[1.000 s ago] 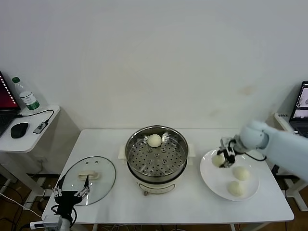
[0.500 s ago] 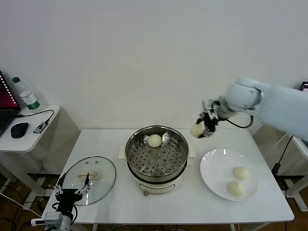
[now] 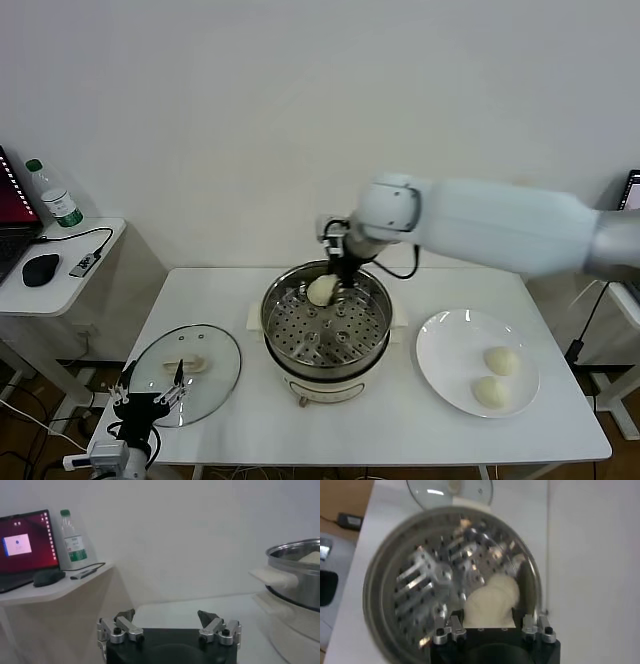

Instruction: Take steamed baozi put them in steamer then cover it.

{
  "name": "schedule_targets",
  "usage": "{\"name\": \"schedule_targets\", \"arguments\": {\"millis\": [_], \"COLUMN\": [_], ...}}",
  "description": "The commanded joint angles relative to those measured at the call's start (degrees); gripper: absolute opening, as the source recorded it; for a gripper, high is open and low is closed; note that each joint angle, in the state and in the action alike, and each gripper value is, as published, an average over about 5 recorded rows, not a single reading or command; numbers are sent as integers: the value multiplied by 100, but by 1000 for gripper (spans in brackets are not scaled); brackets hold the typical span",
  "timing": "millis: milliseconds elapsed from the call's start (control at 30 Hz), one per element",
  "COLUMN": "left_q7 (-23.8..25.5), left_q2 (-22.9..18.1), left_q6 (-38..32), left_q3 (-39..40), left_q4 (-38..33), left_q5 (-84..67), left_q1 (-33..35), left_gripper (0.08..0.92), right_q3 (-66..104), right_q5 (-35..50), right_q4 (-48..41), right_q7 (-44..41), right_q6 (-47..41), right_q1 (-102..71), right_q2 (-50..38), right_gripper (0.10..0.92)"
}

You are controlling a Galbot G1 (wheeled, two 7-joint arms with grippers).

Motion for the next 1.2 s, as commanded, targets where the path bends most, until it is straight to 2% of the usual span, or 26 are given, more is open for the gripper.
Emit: {"name": "schedule_targets", "arguments": {"millis": [33, 533, 633, 767, 900, 1200], "left_q7": [5, 8, 9, 10, 14, 29], "left_q2": [-11, 13, 18, 21, 24, 51], "left_q6": [5, -5, -3, 1, 14, 45], "left_q3": [-15, 11, 18, 40, 64, 95], "left_q4": [-43, -45, -39, -48, -66, -76], "left_q5": [-2, -4, -3, -1, 4, 7], "left_q1": [3, 4, -8, -22, -46, -79], "left_gripper": [823, 823, 823, 823, 823, 823], "right_q3": [98, 112, 140, 133, 64, -510], "right_q5": [263, -122, -124, -219, -481, -1285], "right_q4": [-426, -1023, -960, -770, -432, 754], "right_q7": [372, 356, 335, 10, -693, -1970], "right_q6": [-373, -319, -345, -311, -133, 521], "right_q1": [-631, -927, -835, -466, 79, 1286], "right_q2": [920, 1120, 1056, 850, 409, -1595], "right_gripper": [602, 603, 646, 757, 816, 823]}}
